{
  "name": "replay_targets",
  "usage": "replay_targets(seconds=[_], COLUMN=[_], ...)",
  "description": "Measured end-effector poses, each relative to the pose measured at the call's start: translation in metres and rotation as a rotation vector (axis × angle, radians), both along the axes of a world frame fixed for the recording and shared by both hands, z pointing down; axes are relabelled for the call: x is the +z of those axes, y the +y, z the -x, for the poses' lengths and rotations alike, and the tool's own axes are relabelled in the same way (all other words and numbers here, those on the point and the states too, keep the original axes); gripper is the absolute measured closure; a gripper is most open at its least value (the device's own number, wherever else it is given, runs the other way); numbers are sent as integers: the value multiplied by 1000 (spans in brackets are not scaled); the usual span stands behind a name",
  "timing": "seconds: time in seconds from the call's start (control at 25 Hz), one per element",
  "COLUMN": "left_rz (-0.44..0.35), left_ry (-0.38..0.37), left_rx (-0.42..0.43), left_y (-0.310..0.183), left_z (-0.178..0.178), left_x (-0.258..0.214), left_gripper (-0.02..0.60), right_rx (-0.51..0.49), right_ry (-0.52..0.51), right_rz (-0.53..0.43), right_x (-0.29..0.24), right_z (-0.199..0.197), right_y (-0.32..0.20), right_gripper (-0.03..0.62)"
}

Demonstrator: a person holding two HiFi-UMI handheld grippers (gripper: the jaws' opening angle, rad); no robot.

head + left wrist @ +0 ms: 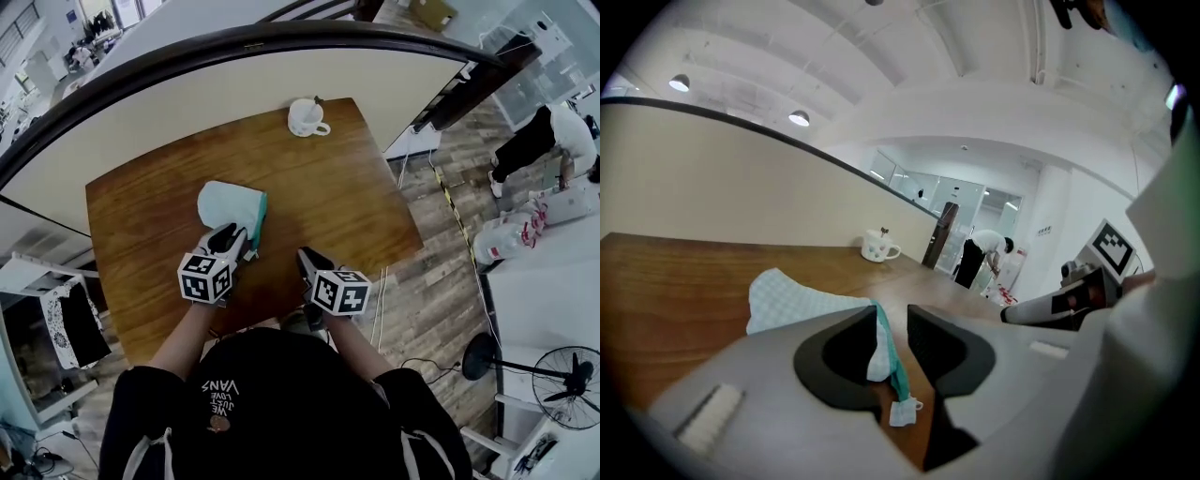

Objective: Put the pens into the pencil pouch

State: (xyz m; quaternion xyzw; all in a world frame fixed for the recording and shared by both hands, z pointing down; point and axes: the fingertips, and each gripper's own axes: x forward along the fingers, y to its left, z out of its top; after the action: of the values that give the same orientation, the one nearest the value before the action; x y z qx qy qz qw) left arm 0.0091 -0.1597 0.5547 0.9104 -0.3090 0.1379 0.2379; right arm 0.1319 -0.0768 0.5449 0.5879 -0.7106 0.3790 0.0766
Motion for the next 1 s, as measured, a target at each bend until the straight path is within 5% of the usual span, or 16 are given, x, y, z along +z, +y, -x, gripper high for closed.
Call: replay_targets(seconds=[0.24,0.48,1.0], left_rz=[-46,-136,-217], left_ry=[65,46,14], left_rx=[-27,-22,-32], left_y=[16,33,62], left_z=[29,64,125], left_x=[-35,-60,-83], left_gripper=[495,500,569], right_rx=[-16,-43,-99], right_ry=[-11,16,59], right_rz=[-87,-176,-194], right_x=[-26,-46,-55], right_z=[26,57,108], right_y=[1,4,15], right_gripper=[557,576,582])
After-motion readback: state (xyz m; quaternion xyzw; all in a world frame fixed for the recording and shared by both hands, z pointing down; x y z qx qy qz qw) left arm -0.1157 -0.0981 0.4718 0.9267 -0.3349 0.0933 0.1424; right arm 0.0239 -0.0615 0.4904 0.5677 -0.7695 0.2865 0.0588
